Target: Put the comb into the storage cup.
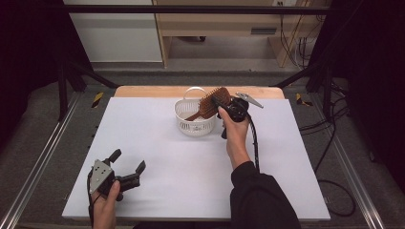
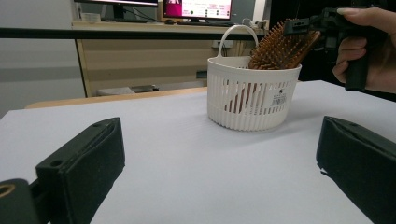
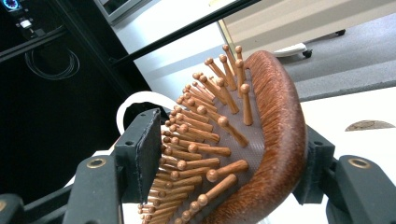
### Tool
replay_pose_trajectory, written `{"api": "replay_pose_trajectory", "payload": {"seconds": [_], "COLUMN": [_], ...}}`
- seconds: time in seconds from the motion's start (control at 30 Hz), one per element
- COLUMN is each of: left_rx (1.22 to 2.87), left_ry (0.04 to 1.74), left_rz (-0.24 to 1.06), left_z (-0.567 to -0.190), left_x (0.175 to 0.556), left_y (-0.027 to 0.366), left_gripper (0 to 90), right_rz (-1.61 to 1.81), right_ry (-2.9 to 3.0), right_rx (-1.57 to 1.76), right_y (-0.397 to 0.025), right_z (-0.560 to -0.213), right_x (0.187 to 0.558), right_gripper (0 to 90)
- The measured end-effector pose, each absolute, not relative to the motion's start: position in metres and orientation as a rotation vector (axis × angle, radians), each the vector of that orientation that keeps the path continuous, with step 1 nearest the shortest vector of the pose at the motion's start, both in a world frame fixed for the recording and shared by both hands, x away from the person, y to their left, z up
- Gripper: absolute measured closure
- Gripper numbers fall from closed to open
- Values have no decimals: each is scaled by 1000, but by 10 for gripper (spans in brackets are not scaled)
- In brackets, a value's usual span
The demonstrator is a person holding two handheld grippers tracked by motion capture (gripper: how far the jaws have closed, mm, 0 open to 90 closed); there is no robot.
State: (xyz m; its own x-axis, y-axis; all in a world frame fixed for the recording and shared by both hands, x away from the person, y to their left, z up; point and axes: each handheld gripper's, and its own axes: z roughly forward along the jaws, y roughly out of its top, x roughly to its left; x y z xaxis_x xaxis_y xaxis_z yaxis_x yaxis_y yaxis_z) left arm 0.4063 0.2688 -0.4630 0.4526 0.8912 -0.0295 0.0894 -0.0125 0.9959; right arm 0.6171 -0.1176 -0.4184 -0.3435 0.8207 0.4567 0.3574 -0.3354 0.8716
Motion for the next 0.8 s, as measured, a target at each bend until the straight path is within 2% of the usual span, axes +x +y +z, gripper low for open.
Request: {"api": "replay_pose_trajectory", "payload": {"seconds": [0.37,0.8], "left_rx": [1454,1451], "left_ry": [921,921], "left_rz": [805,803], "left_z": [-463,-463], "left_x": [406,406], "left_y": [269,270], "left_gripper": [11,11], "right_rz": [1713,1671], "right_ry": [1532,1538], "right_rx": [1523,1529], "right_y": [-118,-118], "right_z": [-419,-417], "right_x": [617,616], "right_gripper": [341,197]}}
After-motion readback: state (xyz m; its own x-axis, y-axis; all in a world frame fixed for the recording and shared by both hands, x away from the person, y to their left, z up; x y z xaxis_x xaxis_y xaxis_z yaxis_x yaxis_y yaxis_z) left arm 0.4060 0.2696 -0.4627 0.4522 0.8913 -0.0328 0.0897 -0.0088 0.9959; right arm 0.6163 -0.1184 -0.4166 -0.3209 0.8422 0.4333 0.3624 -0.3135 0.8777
